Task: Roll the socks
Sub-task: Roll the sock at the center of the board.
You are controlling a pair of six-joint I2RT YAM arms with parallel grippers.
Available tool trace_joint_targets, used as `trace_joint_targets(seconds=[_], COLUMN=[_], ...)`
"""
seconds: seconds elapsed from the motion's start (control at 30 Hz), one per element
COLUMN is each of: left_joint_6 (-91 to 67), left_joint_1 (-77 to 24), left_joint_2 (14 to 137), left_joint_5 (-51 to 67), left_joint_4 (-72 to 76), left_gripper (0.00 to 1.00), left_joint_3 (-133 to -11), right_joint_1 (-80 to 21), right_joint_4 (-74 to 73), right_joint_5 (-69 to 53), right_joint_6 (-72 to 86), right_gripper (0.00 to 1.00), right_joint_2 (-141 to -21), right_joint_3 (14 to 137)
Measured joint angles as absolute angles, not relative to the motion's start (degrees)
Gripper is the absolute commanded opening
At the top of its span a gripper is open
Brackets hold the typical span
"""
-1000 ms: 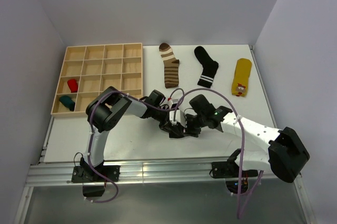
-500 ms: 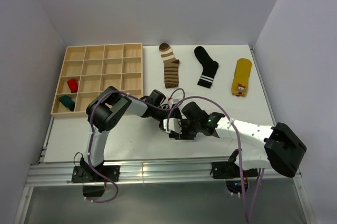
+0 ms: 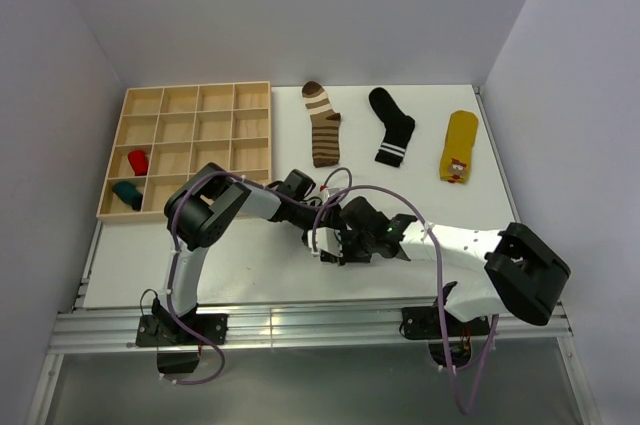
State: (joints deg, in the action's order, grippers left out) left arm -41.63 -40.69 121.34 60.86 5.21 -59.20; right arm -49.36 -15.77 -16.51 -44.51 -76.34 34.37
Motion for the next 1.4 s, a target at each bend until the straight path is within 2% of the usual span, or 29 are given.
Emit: trace_joint_targets(seconds=[0.13, 0.33, 0.57, 0.9, 1.4], left_joint_6=[-40.9, -40.6, -42.8, -44.8, -44.6], left_joint_1=[-40.7, -40.4, -39.9, -39.1, -39.7], left_joint_2=[121.3, 119.7, 115.1, 108.7, 92.6], left_joint_5=[60.7, 58.0, 50.5, 38.5, 21.4], left_joint_4=[3.8, 2.3, 6.0, 13.8, 25.5], left_gripper=[0.14, 0.29, 0.32, 0.31, 0.29], left_joint_3=[-59.7, -59.2, -56.2, -50.4, -33.1], right_joint_1=[-49.4, -48.3, -42.9, -36.3, -32.2], right_joint_4=[-16.0, -18.9, -25.0, -36.3, -55.0], right_joint_5=[-16.6, -18.4, -25.9, -35.4, -42.0], right_joint_6=[-44.2, -44.1, -44.7, -47.3, -47.7], right_gripper=[0.17, 0.15, 0.14, 0.14, 0.15], right_joint_2=[-76.9, -78.8, -83.5, -92.4, -108.1], right_joint_3=[34.7, 37.0, 42.0, 50.3, 64.8])
